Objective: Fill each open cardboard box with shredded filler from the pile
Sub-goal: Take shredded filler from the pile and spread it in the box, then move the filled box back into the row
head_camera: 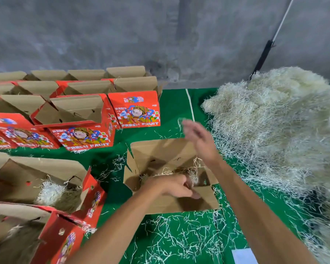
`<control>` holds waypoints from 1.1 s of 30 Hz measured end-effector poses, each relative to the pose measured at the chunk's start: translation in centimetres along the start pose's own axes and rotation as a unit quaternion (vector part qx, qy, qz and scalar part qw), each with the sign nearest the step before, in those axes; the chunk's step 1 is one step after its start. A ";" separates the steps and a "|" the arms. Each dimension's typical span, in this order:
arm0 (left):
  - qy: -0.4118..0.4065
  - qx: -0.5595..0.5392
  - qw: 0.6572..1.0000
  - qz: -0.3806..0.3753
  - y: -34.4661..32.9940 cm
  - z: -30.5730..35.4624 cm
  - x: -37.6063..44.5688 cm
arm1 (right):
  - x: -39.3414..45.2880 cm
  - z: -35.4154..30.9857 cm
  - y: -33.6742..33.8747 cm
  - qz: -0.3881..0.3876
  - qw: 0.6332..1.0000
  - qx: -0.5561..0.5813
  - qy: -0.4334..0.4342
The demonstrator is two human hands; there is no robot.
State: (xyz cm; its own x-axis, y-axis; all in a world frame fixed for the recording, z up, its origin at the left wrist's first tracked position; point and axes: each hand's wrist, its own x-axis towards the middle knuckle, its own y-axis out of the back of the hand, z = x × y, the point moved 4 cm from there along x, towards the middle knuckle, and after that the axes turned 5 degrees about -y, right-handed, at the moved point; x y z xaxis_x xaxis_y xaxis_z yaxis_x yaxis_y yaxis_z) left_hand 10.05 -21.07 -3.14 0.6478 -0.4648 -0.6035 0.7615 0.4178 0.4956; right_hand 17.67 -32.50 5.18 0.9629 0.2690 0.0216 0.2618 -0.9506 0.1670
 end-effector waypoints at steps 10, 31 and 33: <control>-0.066 0.034 0.997 0.037 -2.6 2.5 -0.1 | -1.3 6.1 2.5 0.068 0.939 -0.311 -0.127; -0.070 0.261 0.941 0.203 1.8 6.1 -2.2 | -4.6 11.2 6.1 0.164 0.962 -0.146 -0.164; -0.058 0.263 0.938 0.219 2.7 5.8 -2.6 | -4.0 10.9 4.9 0.141 0.962 -0.158 -0.170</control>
State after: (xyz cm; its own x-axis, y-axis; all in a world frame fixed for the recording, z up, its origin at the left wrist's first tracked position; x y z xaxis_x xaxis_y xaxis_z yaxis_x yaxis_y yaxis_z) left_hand 10.53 -23.29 3.40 0.8756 -0.4332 -0.2135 0.3075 0.1591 0.9382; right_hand 15.79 -39.94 -4.80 0.9725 -0.1109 -0.2046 0.0049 -0.8694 0.4941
